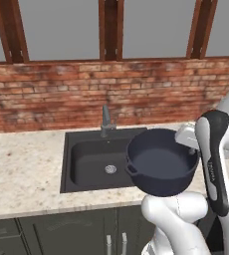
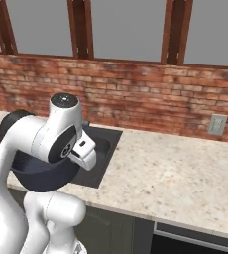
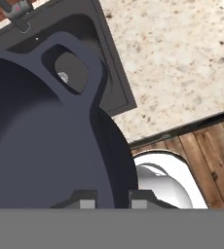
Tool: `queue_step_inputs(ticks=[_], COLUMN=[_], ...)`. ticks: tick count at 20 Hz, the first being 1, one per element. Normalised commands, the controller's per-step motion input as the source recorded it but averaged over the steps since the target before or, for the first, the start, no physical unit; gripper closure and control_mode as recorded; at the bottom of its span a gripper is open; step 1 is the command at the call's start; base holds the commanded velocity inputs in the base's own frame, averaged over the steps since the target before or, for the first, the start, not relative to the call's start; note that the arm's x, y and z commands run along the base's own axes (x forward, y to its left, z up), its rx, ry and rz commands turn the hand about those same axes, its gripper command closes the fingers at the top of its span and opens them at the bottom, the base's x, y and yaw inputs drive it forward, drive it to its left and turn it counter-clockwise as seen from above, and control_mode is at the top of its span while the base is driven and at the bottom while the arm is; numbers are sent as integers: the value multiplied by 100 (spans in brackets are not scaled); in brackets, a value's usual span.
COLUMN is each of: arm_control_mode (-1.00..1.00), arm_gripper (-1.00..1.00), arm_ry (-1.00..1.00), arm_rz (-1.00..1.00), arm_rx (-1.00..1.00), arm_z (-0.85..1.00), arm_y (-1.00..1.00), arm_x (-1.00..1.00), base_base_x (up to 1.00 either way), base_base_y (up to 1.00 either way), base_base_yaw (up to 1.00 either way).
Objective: Move the pot and pan from the stove into the sink.
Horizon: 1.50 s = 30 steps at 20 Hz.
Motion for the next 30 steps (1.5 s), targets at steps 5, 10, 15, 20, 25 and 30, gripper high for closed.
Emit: queue_step_inputs(ticks=[5, 10, 15, 20, 25, 30], arm_control_mode=[-100, -100, -100, -100, -100, -100], arm_gripper=[100, 100, 100, 100, 100, 100], arm_ry=[12, 7, 5, 1, 0, -3], arm_rz=[1, 0, 0, 0, -1, -1], arm_rx=[0, 1, 0, 0, 0, 1], arm_z=[-7, -15, -25, -25, -34, -39], arm_y=[33, 37, 30, 8, 0, -2], arm_x=[49, 55, 59, 48, 26, 0], base_base_x=[0, 0, 0, 0, 0, 0], base_base_y=[0, 0, 0, 0, 0, 0], base_base_yaw=[0, 0, 0, 0, 0, 0])
